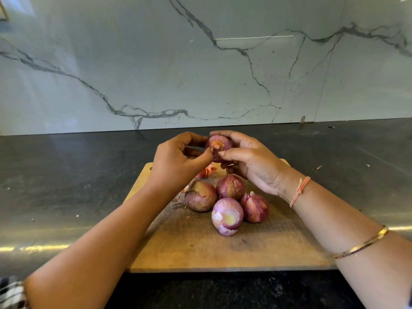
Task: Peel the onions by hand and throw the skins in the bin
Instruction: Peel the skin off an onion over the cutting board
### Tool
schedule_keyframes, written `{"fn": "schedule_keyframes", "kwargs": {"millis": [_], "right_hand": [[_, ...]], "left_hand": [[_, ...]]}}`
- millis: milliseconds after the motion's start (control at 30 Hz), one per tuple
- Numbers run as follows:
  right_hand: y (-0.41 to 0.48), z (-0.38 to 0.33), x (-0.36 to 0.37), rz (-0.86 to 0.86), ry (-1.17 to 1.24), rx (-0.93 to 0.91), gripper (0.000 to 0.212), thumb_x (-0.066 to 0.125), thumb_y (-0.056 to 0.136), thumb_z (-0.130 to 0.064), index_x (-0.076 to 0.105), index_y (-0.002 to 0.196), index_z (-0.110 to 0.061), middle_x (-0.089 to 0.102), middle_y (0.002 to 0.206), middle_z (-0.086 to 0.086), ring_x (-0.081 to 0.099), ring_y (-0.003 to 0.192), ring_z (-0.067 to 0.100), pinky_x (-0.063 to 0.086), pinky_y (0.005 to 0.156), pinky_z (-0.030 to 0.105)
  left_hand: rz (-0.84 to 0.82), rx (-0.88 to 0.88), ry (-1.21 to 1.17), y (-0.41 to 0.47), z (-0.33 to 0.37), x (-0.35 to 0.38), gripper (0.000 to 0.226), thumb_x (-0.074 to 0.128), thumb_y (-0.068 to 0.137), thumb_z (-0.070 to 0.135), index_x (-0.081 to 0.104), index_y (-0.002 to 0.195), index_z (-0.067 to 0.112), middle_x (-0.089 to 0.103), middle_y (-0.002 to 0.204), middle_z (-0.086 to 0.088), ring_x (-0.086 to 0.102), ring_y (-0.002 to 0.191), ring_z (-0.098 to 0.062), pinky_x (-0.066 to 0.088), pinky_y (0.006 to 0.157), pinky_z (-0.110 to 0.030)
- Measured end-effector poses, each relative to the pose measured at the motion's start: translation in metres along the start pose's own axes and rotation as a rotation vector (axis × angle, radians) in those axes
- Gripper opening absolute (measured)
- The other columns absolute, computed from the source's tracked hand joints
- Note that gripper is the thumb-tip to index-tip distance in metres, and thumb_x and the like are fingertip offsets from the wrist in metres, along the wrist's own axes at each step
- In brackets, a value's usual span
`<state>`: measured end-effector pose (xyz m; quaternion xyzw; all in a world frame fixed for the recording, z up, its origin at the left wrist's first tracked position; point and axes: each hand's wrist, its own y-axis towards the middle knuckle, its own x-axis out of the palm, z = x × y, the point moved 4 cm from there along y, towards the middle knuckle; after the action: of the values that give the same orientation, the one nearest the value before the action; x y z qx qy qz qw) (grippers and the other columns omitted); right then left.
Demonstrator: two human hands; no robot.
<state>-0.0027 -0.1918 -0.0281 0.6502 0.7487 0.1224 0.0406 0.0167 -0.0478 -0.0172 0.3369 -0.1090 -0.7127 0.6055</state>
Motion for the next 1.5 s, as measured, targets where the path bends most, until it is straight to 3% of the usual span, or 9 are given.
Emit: {"fn": "schedule_keyframes", "kwargs": {"millis": [233,333,500,667,833,1033,1200,1300,1500], "right_hand": [[-0.0012,-0.0014,0.0015,0.009,-0.044,-0.03,0.036,0.054,0.088,0.007,0.057,0.121,-0.009,0.065,0.101,0.005,0.063,0.083,0.01,0.047,0.063,0.014],[-0.0012,-0.0009,0.0013,0.009,-0.049,-0.03,0.035,0.055,0.088,0.006,0.058,0.119,-0.009,0.066,0.103,0.007,0.064,0.088,0.013,0.05,0.069,0.017],[-0.0012,0.0001,0.0035,-0.005,-0.057,-0.036,0.033,0.057,0.087,0.006,0.059,0.115,-0.012,0.065,0.105,0.009,0.063,0.096,0.02,0.052,0.086,0.033],[-0.0022,-0.0035,0.0012,0.028,0.012,-0.034,0.03,0.056,0.088,0.006,0.061,0.113,-0.01,0.065,0.097,0.006,0.065,0.078,0.01,0.048,0.059,0.014],[-0.0027,-0.0045,0.0028,0.044,0.012,-0.052,0.025,0.055,0.089,0.006,0.061,0.107,-0.01,0.064,0.09,0.006,0.063,0.067,0.006,0.046,0.055,0.014],[-0.0014,-0.0027,0.002,0.057,-0.049,-0.053,0.023,0.059,0.088,0.003,0.061,0.104,-0.014,0.064,0.095,0.008,0.063,0.082,0.017,0.048,0.059,0.018],[-0.0003,-0.0004,0.0018,0.07,-0.129,-0.061,0.027,0.063,0.087,-0.001,0.061,0.109,-0.016,0.066,0.105,0.01,0.064,0.096,0.02,0.049,0.071,0.021],[-0.0011,-0.0012,0.002,0.066,-0.112,-0.052,0.025,0.062,0.087,-0.001,0.061,0.109,-0.015,0.066,0.102,0.009,0.064,0.091,0.018,0.048,0.067,0.019],[-0.0001,-0.0029,-0.0008,0.098,-0.026,-0.016,0.017,0.056,0.089,0.0,0.058,0.1,-0.012,0.062,0.077,0.007,0.052,0.056,0.012,0.039,0.054,0.022]], "left_hand": [[0.036,0.041,0.09,0.0008,-0.0002,-0.001,0.008,0.073,0.08,0.017,0.071,0.085,0.023,0.067,0.072,0.018,0.065,0.066,0.006,0.051,0.063,-0.01],[0.074,0.092,0.159,0.0011,0.0,-0.0022,0.009,0.072,0.081,0.015,0.075,0.089,0.015,0.065,0.069,0.019,0.063,0.065,0.008,0.051,0.064,-0.01],[0.155,0.145,0.225,0.0032,-0.0015,-0.0081,0.009,0.067,0.084,0.011,0.076,0.085,0.012,0.07,0.072,0.007,0.065,0.073,-0.007,0.054,0.068,-0.027],[0.104,0.151,0.16,0.0013,0.0001,-0.0028,0.023,0.065,0.086,0.012,0.072,0.108,0.016,0.065,0.084,0.022,0.066,0.079,0.004,0.054,0.072,-0.015],[0.113,0.186,0.111,0.0004,0.0024,-0.002,0.032,0.069,0.08,0.023,0.065,0.112,0.023,0.067,0.102,0.008,0.065,0.088,0.001,0.053,0.079,-0.015],[0.109,0.197,0.145,-0.0014,0.0068,-0.0012,0.033,0.071,0.081,0.012,0.059,0.108,0.027,0.063,0.089,0.014,0.063,0.086,0.002,0.05,0.075,-0.008],[0.107,0.184,0.158,-0.001,0.0077,-0.0028,0.041,0.069,0.082,0.012,0.05,0.111,0.033,0.062,0.08,0.015,0.062,0.082,0.004,0.05,0.075,-0.009],[0.106,0.164,0.142,-0.0008,0.0074,-0.0026,0.045,0.069,0.082,0.01,0.045,0.112,0.033,0.062,0.077,0.013,0.062,0.077,0.003,0.05,0.073,-0.009],[0.135,0.11,0.089,0.0003,0.0048,-0.0043,0.044,0.069,0.08,0.006,0.046,0.11,0.028,0.061,0.074,0.01,0.06,0.065,0.002,0.049,0.064,-0.01]]}}
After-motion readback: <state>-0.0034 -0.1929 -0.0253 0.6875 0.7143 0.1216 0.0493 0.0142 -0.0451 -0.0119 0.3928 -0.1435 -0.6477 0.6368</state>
